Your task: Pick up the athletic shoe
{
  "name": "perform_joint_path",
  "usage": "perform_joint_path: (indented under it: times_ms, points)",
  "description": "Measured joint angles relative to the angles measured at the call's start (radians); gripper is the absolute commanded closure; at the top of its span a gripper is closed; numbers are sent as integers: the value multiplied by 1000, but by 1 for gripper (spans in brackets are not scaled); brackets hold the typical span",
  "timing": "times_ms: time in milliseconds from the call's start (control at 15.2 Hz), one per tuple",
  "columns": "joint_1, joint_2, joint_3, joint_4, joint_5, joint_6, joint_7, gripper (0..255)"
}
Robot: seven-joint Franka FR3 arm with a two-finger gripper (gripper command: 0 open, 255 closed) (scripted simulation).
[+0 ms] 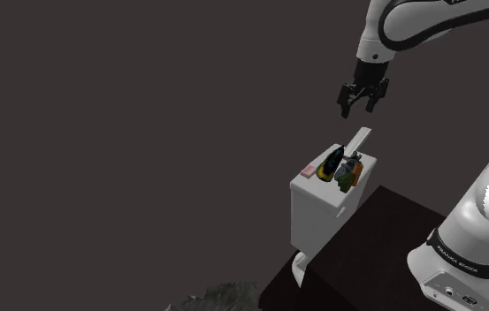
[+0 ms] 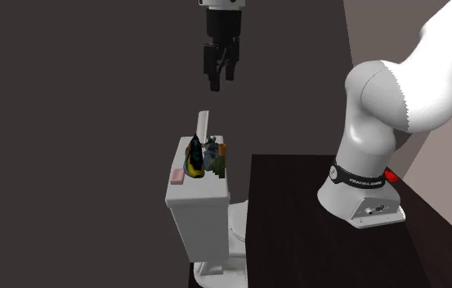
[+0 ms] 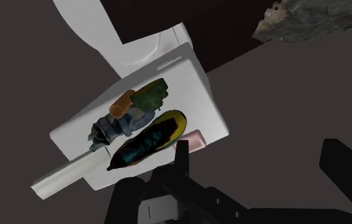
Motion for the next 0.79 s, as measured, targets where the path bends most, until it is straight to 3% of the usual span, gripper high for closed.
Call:
perform_joint_path:
  times_ms: [792]
  points:
    - [-101, 403, -49, 10, -1, 433, 240, 0]
